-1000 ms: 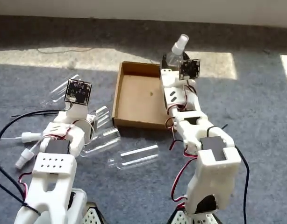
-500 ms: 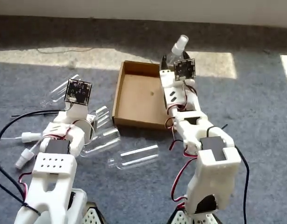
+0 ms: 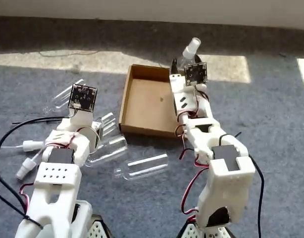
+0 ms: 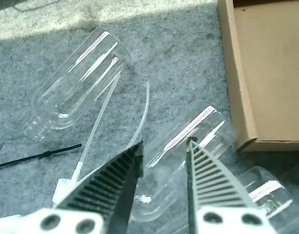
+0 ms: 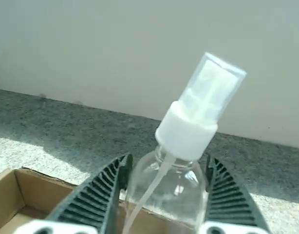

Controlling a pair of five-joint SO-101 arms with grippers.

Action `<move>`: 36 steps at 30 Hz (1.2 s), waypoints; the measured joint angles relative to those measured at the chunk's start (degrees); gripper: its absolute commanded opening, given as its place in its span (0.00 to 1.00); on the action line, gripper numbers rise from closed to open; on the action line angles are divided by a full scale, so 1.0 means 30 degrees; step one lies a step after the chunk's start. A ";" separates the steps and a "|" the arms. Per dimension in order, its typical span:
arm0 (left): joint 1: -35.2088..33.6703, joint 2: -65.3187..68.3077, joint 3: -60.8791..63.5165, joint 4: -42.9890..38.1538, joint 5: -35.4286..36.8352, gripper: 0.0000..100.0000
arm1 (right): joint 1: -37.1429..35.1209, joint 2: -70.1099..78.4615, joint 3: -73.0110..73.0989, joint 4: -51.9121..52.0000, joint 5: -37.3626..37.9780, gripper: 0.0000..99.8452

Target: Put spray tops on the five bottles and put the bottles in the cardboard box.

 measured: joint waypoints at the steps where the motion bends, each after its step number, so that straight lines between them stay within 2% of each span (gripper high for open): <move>1: 0.0000 0.0000 0.0000 0.0000 0.0000 0.15 | 0.0000 0.0000 0.0000 0.0000 0.0000 0.19; 7: 0.0000 0.0000 0.0000 0.0000 0.0000 0.15 | 0.0000 0.0000 0.0000 0.0000 0.0000 0.29; 20: 0.0000 0.0000 0.0000 0.0000 0.0000 0.15 | 0.0000 0.0000 0.0000 0.0029 0.0000 0.29; 36: 0.0000 0.0000 0.0000 0.0000 0.0000 0.15 | 0.0029 -0.0850 0.0000 0.3985 0.0000 0.29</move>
